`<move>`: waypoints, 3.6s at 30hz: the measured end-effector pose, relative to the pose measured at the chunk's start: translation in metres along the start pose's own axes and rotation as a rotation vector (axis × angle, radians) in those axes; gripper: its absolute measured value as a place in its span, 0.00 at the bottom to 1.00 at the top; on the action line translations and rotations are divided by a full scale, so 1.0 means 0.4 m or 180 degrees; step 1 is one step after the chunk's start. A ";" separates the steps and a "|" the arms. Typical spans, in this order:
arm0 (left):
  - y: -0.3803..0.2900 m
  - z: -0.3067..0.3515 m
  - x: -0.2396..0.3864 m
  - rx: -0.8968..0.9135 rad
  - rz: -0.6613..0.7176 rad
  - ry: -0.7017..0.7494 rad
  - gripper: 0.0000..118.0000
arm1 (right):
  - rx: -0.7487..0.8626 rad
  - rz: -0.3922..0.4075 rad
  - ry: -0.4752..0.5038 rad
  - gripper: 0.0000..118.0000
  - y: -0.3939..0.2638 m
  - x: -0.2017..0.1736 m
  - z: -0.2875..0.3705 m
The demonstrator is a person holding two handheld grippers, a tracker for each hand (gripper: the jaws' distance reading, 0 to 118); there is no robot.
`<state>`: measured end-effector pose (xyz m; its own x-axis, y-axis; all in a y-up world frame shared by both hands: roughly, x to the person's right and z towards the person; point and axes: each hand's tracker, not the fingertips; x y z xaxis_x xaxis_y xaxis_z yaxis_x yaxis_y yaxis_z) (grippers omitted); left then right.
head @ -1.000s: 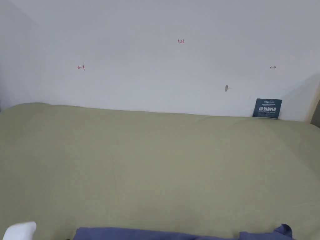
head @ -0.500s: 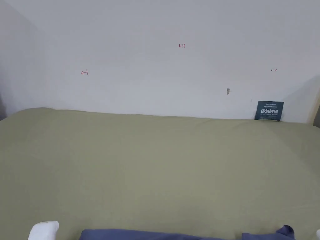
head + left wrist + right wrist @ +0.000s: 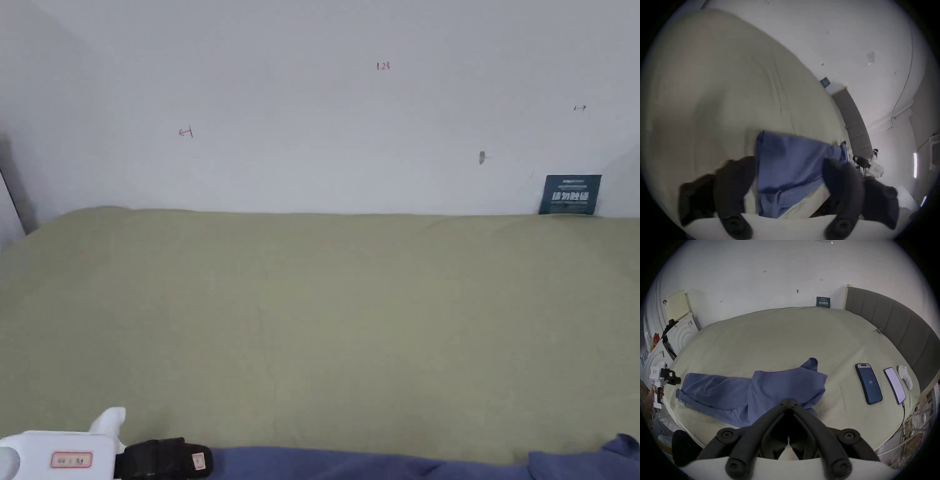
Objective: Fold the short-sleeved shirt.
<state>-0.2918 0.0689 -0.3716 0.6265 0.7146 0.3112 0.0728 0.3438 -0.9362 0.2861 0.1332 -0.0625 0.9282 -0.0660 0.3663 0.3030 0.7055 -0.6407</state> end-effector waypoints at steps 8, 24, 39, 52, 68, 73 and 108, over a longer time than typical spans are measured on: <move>-0.049 -0.076 -0.080 0.0123 0.0528 -0.0571 0.82 | -0.0056 -0.0004 0.0082 0.00 -0.003 -0.015 -0.016; -0.060 -0.074 0.185 0.0505 0.0032 -0.0637 0.06 | -0.0039 -0.0007 0.0173 0.00 -0.001 -0.015 -0.016; -0.124 -0.503 0.510 -0.0170 -0.0023 -0.0670 0.09 | 0.0041 -0.0133 0.0095 0.00 -0.008 0.031 -0.007; -0.125 -0.406 0.478 0.0117 -0.0167 -0.0973 0.85 | -0.0022 -0.0192 0.0121 0.00 -0.017 0.036 -0.011; -0.296 -0.649 0.445 -0.0809 -0.0149 -0.0781 0.01 | 0.0101 -0.0165 0.0164 0.00 -0.016 0.021 0.008; -0.279 -0.613 0.452 -0.0708 -0.0063 -0.0698 0.00 | 0.0067 -0.0161 0.0142 0.00 -0.019 0.024 0.001; -0.143 -0.457 0.247 -0.0078 0.0398 -0.0603 0.08 | -0.0103 -0.0069 0.0143 0.00 -0.036 0.012 -0.012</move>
<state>-0.0923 0.0084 -0.3171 0.4749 0.8533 0.2153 0.0239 0.2321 -0.9724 0.2874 0.1194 -0.0548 0.9299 -0.1131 0.3501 0.3293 0.6804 -0.6547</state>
